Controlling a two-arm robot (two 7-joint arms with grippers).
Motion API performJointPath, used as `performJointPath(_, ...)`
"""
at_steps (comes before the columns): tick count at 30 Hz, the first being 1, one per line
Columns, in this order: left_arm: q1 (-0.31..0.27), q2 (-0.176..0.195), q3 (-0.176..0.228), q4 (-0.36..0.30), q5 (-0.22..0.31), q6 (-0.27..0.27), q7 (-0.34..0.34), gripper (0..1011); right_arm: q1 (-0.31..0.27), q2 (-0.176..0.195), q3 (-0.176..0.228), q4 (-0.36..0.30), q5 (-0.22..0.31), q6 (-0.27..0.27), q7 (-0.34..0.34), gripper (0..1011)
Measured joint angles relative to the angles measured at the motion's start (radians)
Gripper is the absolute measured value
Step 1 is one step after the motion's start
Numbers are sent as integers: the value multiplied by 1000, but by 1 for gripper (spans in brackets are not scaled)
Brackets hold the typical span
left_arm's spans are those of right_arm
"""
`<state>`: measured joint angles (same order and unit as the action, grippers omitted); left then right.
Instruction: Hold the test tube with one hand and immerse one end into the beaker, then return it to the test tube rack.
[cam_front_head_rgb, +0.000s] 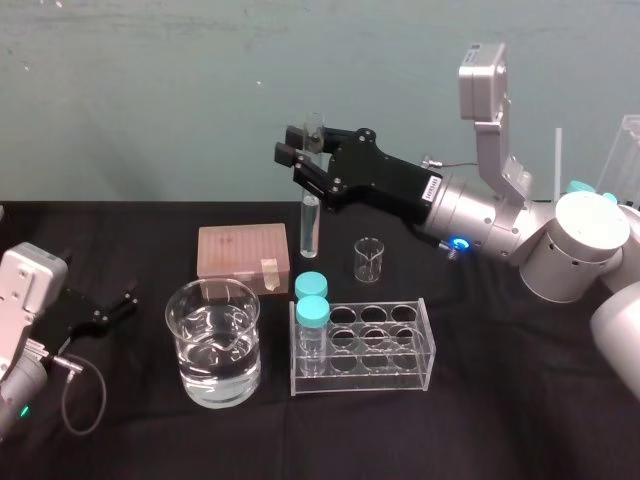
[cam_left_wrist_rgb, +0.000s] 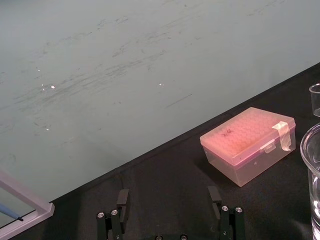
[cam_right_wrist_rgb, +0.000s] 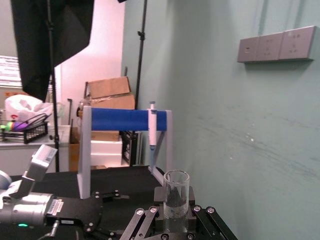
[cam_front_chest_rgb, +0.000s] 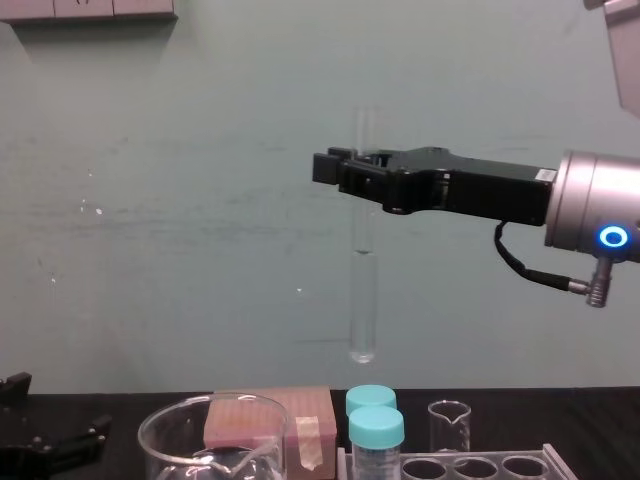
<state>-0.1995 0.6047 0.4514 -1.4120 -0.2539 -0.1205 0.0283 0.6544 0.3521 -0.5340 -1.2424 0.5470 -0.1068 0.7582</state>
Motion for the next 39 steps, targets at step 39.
performJointPath(39, 0, 0, 0, 0, 0, 0, 0, 1000, 86, -45, -113, 55, 93, -33, 169, 241)
